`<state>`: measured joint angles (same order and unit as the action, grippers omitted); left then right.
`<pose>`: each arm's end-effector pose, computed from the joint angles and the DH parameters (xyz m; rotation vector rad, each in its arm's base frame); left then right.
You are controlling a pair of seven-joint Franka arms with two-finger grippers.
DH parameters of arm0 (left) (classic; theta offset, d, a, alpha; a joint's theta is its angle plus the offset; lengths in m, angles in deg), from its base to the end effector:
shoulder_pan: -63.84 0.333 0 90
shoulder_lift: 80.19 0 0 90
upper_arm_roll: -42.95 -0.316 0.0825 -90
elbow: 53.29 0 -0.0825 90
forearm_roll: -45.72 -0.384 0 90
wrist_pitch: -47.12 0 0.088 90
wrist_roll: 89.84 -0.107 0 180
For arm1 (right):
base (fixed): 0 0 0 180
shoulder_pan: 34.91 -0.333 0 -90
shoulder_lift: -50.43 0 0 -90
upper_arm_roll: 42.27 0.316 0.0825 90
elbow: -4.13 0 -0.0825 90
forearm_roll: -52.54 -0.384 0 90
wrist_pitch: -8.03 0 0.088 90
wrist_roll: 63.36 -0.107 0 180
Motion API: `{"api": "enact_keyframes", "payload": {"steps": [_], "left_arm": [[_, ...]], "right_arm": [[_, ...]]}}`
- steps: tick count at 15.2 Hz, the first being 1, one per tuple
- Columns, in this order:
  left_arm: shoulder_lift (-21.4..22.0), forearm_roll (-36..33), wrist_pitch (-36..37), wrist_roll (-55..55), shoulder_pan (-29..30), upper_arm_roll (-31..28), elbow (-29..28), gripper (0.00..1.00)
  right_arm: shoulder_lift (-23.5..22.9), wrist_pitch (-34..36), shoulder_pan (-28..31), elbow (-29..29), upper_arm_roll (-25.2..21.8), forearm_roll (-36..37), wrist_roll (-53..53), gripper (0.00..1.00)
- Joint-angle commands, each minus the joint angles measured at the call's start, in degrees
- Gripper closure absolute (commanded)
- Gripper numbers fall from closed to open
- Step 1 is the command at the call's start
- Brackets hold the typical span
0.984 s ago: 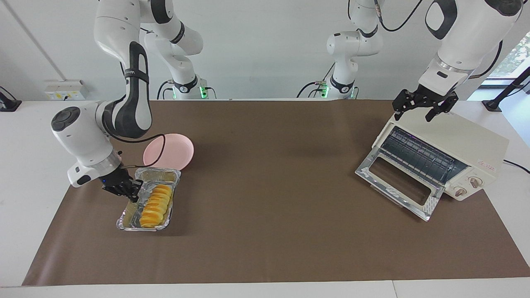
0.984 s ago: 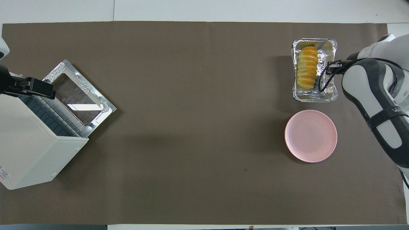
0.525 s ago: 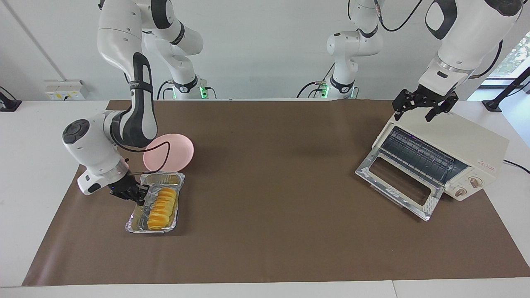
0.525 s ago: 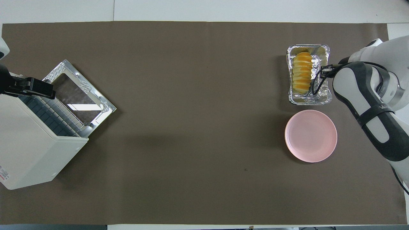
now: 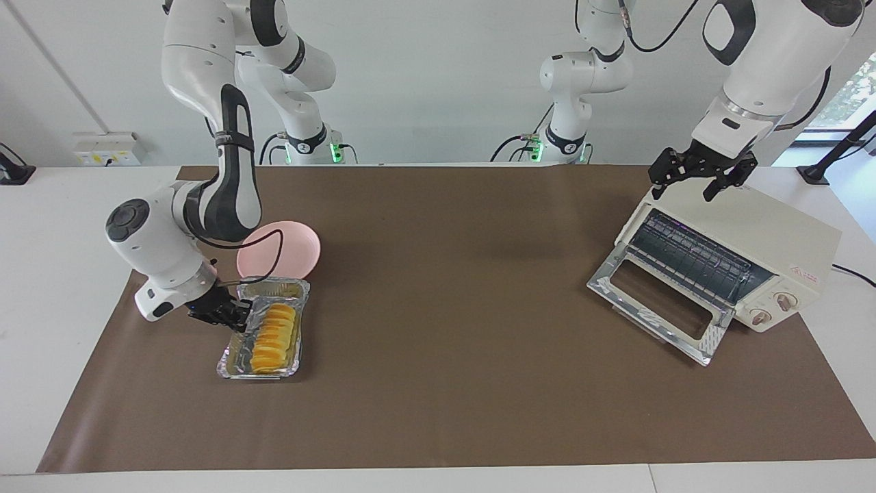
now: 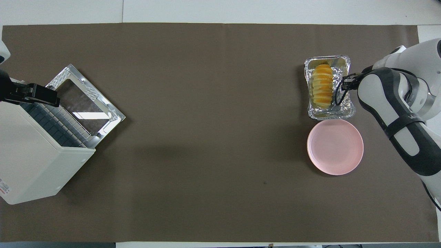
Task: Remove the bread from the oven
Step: 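Grasp the yellow bread slices in the tray with the right gripper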
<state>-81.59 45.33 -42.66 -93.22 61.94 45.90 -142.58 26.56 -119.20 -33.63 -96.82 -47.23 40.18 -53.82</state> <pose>0.5595 -0.0464 0.6164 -3.1277 0.2251 0.0247 0.6558 -0.0599 0.3351 -3.0065 0.0920 -0.0959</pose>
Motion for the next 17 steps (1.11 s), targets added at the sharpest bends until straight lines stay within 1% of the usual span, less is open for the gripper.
{"api": "enact_keyframes", "payload": {"steps": [1, 4, 7, 11, 17], "left_arm": [[1.49, 1.18, -0.3, 0.48, 0.58, 0.22, -1.41, 0.0], [1.58, 1.18, -0.3, 0.48, 0.58, 0.22, -1.41, 0.0], [1.49, 1.18, -0.3, 0.48, 0.58, 0.22, -1.32, 0.0], [1.49, 1.18, -0.3, 0.48, 0.58, 0.22, -1.41, 0.0], [1.49, 1.18, -0.3, 0.48, 0.58, 0.22, -1.41, 0.0]], "right_arm": [[1.98, 1.72, -0.4, 0.4, 0.31, -0.38, 1.54, 0.0], [1.89, 2.69, -1.62, 2.6, 0.31, -0.55, 0.05, 0.0], [1.45, 1.37, -4.61, 2.52, 0.31, -0.38, -4.43, 0.0], [1.28, -2.4, -4.79, -0.55, 0.31, -0.29, -4.44, 0.0], [1.63, -5.65, -4.88, -5.03, 0.31, -0.29, -3.82, 0.01]]}}
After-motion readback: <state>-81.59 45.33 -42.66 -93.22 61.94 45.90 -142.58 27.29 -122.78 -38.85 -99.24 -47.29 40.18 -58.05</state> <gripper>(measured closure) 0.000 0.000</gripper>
